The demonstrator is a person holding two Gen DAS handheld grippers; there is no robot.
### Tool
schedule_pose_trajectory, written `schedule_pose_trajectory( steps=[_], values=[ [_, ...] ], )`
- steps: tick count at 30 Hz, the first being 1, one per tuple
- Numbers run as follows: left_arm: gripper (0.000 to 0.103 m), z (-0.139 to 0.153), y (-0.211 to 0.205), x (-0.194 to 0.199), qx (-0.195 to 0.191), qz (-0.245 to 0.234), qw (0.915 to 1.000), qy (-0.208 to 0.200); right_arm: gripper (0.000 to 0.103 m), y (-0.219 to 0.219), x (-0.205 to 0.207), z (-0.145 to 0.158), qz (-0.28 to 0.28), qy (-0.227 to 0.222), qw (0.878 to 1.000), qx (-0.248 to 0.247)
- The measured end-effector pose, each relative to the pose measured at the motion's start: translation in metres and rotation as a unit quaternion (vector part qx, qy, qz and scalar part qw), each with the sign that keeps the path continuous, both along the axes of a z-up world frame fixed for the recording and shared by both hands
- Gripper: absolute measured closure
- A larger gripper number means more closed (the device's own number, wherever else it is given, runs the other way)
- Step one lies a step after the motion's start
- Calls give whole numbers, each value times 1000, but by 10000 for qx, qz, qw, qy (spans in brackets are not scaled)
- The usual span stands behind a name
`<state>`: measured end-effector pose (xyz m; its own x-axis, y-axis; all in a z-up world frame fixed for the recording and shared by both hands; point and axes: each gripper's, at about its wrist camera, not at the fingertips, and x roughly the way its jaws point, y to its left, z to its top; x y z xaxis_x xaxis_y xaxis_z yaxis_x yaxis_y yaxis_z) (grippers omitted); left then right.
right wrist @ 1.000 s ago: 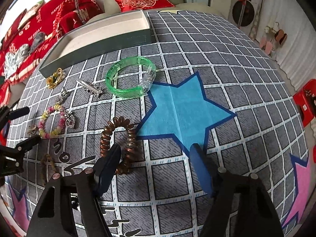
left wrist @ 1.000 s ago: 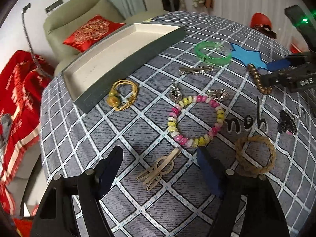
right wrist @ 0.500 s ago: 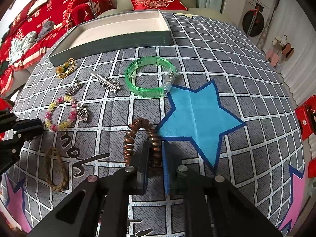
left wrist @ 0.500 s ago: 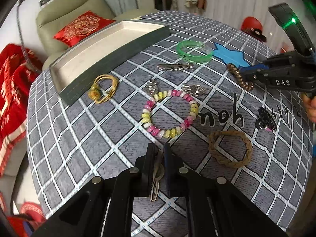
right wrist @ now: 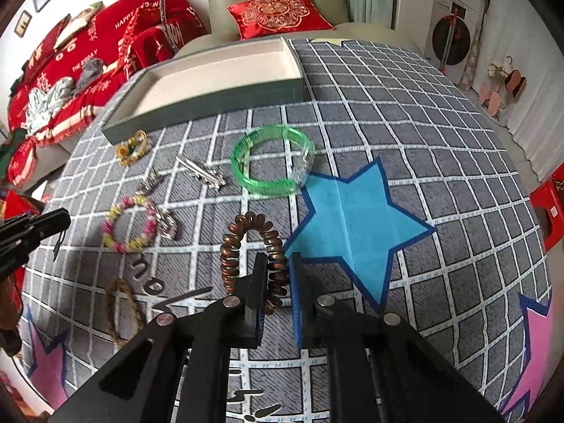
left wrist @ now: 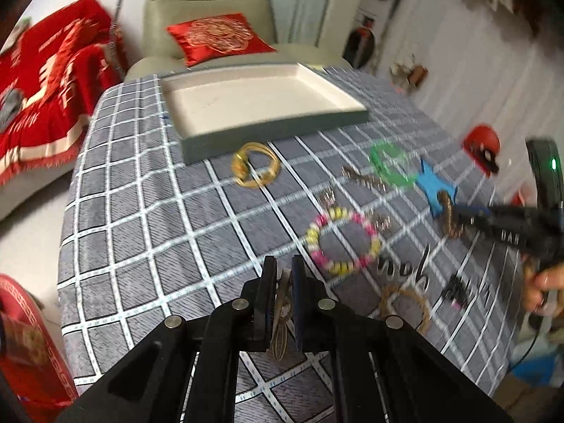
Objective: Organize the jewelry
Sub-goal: 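Carry both items into the white tray while the right tool opens, releasing the bead bracelet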
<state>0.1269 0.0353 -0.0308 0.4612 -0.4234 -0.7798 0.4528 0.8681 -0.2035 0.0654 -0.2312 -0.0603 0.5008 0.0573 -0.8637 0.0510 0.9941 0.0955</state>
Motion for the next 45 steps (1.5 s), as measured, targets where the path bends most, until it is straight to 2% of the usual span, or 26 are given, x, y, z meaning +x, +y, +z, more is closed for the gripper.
schedule_pose_trajectory(
  steps=[5, 9, 12, 15, 16, 23, 27, 28, 32, 39, 45],
  values=[
    [78, 19, 5, 10, -204, 208, 9995, -73, 90, -1, 14, 20, 86, -151, 9994, 287],
    [79, 36, 1, 25, -364, 345, 9987, -136, 90, 1, 29, 32, 164, -250, 9991, 305],
    [78, 47, -6, 40, -313, 506, 9981, -175, 90, 3, 47, 45, 258, -370, 9986, 279],
    [78, 56, -13, 60, -345, 604, 9973, -225, 90, 5, 79, 61, 366, -511, 9976, 297],
    [78, 59, -15, 68, -406, 630, 9970, -209, 90, 5, 79, 61, 366, -511, 9976, 297],
    [78, 67, -35, 122, -373, 817, 9954, -319, 90, 9, 153, 63, 467, -474, 9964, 528],
    [78, 59, -42, 159, -371, 1010, 9938, -267, 90, 14, 201, 52, 474, -403, 9968, 492],
    [78, 56, -44, 166, -372, 1050, 9934, -262, 90, 14, 201, 52, 474, -403, 9968, 492],
    [79, 40, -52, 202, -275, 1223, 9920, -179, 90, 14, 239, 30, 400, -251, 9977, 476],
    [78, 2, -65, 238, 124, 1337, 9909, 51, 90, 15, 270, 0, 284, -38, 9984, 481],
    [78, -19, -74, 248, 466, 1336, 9899, 118, 90, 16, 279, -20, 247, 113, 9989, 390]
  ],
)
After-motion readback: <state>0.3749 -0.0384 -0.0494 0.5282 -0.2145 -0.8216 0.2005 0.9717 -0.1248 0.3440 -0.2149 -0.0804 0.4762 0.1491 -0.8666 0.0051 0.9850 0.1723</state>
